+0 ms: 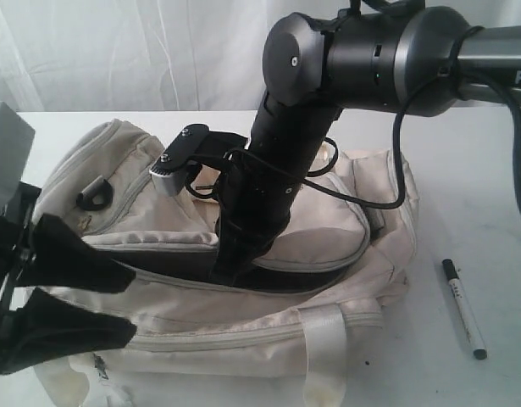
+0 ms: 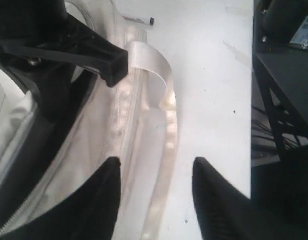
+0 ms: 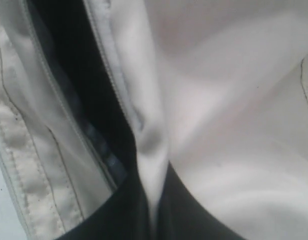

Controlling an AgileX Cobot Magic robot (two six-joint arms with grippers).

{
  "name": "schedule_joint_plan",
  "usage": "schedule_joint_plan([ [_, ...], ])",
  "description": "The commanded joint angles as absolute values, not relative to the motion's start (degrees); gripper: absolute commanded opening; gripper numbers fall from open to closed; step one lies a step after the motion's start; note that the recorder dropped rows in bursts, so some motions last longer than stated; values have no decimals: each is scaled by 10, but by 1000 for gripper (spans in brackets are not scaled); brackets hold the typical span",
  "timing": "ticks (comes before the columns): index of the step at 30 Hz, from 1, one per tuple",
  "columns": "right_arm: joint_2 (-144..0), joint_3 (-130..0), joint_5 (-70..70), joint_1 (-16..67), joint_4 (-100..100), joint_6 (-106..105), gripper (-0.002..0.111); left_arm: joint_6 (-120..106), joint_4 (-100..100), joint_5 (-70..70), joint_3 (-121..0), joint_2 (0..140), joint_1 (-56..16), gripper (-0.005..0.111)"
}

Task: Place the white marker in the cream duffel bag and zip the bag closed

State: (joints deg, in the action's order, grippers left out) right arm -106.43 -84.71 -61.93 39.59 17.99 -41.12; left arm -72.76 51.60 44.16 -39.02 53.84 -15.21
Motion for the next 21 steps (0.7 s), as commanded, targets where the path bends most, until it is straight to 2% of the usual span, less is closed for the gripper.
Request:
schedule_joint_plan([
  [1,-1058,-846,-615,394,187,-417,0,-770,573,386,-385,564,-150,55],
  [5,-1058,-846,-614,394,209,-417,0,-808,564,408,-385,615,-150,55],
  [15,-1058,-846,-628,394,212,-417,0,-824,557,289,-385,708,-150,55],
  [21,-1058,-846,-645,394,239,-418,0,-820,557,279,-385,741,-150,55],
])
